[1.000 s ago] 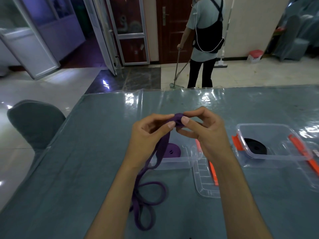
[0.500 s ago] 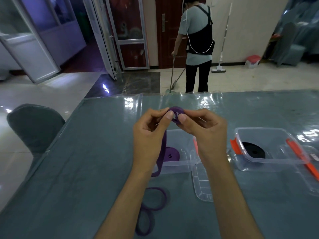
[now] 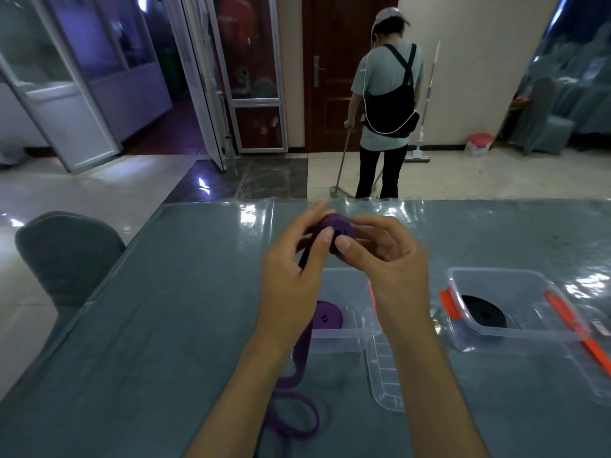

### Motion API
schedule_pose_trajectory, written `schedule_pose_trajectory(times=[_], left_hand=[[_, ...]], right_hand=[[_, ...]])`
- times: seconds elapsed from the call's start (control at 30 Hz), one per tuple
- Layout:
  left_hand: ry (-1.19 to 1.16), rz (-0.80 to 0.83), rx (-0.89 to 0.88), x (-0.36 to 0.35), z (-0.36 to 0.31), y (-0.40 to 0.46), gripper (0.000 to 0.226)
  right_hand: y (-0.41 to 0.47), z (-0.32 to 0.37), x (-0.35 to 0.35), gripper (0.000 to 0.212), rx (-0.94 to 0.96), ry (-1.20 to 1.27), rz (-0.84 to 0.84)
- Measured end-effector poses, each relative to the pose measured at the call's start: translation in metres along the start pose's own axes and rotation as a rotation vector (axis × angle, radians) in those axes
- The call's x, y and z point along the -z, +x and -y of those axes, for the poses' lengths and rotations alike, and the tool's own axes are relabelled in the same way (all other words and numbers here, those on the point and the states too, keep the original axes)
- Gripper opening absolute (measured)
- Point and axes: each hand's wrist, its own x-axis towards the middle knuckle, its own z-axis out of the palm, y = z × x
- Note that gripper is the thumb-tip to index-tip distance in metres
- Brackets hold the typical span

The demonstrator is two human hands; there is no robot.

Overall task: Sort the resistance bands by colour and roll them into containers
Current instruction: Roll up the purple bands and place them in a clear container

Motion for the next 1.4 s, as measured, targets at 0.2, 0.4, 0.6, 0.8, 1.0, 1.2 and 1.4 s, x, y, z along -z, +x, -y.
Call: schedule_pose_trajectory(times=[0.2, 0.4, 0.6, 0.8, 1.0, 1.2, 1.4], left_hand=[[-0.108, 0.037, 0.044, 0.013, -0.005, 0.009, 0.030], [0.016, 0.049, -0.058, 0.020, -0.006, 0.009, 0.028], [-0.121, 0.035, 0.044, 0.013, -0.002, 0.004, 0.029], [-0.093, -0.038, 0.011, 0.008, -0.003, 0.002, 0.029], [-0.120, 0.081, 0.072, 0.014, -0.001, 0.012, 0.033], [-0.116, 0.037, 0.036, 0.016, -0.004, 0.012, 0.027], [-0.161, 0.046, 0.019, 0.022, 0.000, 0.014, 0.032]], right_hand=[[-0.003, 0.003, -0.009, 0.022, 0.027, 0.116, -0.069], [-0.001, 0.009, -0.006, 0.018, -0.034, 0.102, -0.004], [-0.007, 0.011, -0.010, 0.010, 0.051, 0.099, -0.069], [-0.004, 0.010, -0.001, 0.020, -0.002, 0.046, -0.040], [-0.004, 0.003, -0.002, 0.016, 0.016, 0.102, -0.056], [-0.001, 0.003, 0.002, 0.021, 0.073, -0.025, -0.050], [-0.004, 0.004, -0.006, 0.020, 0.008, 0.088, -0.009]])
